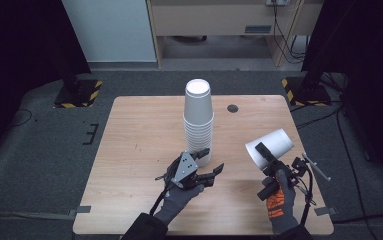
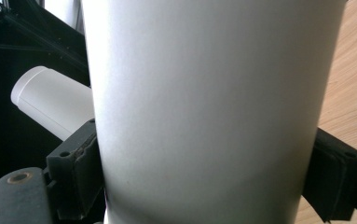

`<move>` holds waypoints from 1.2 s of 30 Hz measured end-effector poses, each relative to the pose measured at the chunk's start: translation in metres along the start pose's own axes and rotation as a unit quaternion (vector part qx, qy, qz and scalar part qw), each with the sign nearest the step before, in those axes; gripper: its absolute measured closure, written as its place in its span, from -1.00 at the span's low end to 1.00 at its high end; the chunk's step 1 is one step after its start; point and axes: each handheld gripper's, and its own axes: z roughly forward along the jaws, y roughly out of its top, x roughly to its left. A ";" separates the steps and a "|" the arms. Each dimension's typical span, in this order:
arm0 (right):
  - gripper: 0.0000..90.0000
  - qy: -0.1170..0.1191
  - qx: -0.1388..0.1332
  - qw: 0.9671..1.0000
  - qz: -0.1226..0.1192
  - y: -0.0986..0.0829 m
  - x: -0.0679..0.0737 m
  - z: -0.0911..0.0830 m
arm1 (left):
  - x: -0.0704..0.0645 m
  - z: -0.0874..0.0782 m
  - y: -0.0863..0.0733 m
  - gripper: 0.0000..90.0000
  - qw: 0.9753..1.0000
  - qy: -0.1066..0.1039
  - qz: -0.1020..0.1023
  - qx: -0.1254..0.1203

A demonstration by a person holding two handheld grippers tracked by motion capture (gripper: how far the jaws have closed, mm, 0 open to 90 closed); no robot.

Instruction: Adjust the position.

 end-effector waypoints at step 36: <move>-0.69 0.012 0.020 1.000 0.006 -0.005 0.003 0.003 | -0.003 0.055 -0.003 -0.17 0.999 -0.031 -0.031 -0.031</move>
